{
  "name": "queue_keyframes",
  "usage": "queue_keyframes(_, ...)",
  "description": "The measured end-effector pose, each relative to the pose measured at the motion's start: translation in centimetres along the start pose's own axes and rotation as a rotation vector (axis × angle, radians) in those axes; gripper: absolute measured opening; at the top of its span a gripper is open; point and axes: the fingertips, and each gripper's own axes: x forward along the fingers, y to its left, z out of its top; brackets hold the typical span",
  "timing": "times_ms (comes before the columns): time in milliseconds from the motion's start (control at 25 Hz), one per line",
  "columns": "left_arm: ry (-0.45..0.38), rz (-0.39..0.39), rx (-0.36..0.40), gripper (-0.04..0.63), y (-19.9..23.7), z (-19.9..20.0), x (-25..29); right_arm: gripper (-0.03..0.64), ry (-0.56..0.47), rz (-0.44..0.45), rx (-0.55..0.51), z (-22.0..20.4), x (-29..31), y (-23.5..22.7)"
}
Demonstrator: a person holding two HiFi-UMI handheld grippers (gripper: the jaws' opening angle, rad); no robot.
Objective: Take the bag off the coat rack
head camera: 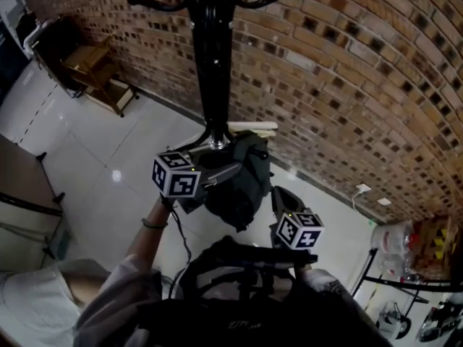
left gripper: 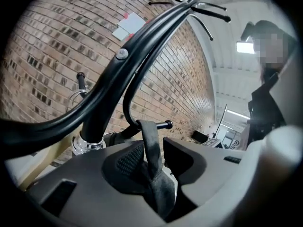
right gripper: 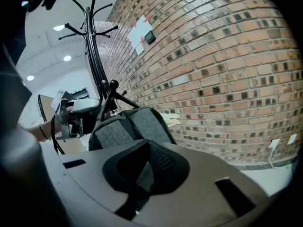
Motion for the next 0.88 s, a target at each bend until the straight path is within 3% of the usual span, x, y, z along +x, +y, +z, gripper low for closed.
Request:
queue_keyframes(400,0.066,-0.028,0.024,0.141,-0.1,-0.5,1.5,0.009,-0.025,-0.002,-0.068,2.3,2.2,-0.3)
queue_keyframes(640,0.176,-0.080,0.141,0.126,-0.7,-1.3,2.8,0.009,-0.043,-0.005,-0.068,3.3,2.5,-0.3)
queue_keyframes(880,0.096,-0.176,0.082,0.063,-1.2,-0.7,2.6,0.009,-0.017,-0.017,-0.051,2.1,2.6,-0.7)
